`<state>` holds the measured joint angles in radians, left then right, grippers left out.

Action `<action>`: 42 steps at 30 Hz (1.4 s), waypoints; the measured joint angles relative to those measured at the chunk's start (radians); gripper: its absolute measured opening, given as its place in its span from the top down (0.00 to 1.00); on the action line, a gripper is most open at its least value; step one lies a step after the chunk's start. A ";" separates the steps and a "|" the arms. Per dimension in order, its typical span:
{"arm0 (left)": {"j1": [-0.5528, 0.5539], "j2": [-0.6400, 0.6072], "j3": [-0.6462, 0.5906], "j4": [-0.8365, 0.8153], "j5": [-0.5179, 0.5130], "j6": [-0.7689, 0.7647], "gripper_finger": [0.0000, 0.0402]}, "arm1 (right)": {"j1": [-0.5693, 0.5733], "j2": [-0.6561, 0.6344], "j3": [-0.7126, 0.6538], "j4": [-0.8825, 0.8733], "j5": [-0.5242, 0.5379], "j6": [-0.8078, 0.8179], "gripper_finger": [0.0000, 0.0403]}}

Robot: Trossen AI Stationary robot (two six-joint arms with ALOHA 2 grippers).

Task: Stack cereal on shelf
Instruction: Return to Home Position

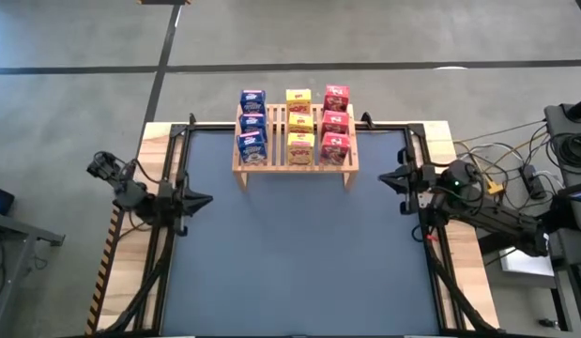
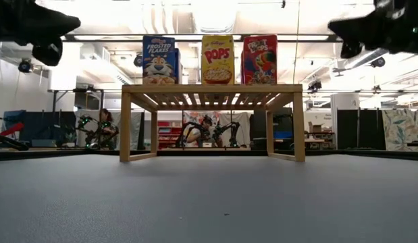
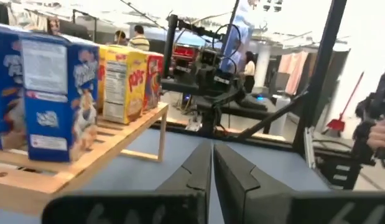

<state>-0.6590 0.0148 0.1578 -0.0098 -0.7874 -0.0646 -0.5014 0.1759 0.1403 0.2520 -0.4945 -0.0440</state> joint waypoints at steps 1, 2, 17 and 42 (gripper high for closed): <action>0.002 0.007 -0.021 0.035 0.000 0.010 1.00 | 0.000 -0.009 -0.015 0.003 0.001 0.004 0.98; 0.003 0.008 -0.048 0.062 0.004 0.023 1.00 | 0.002 -0.022 -0.033 0.015 0.000 0.006 0.98; 0.009 -0.011 -0.148 0.117 0.012 0.055 1.00 | 0.002 -0.095 -0.128 -0.019 0.092 0.019 0.98; 0.010 0.062 -0.149 0.078 -0.015 -0.051 1.00 | 0.002 -0.093 -0.129 -0.159 0.367 -0.061 0.98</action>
<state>-0.6491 0.0772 0.0086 0.0685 -0.8025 -0.1157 -0.4999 0.0830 0.0109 0.0926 -0.1278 -0.1047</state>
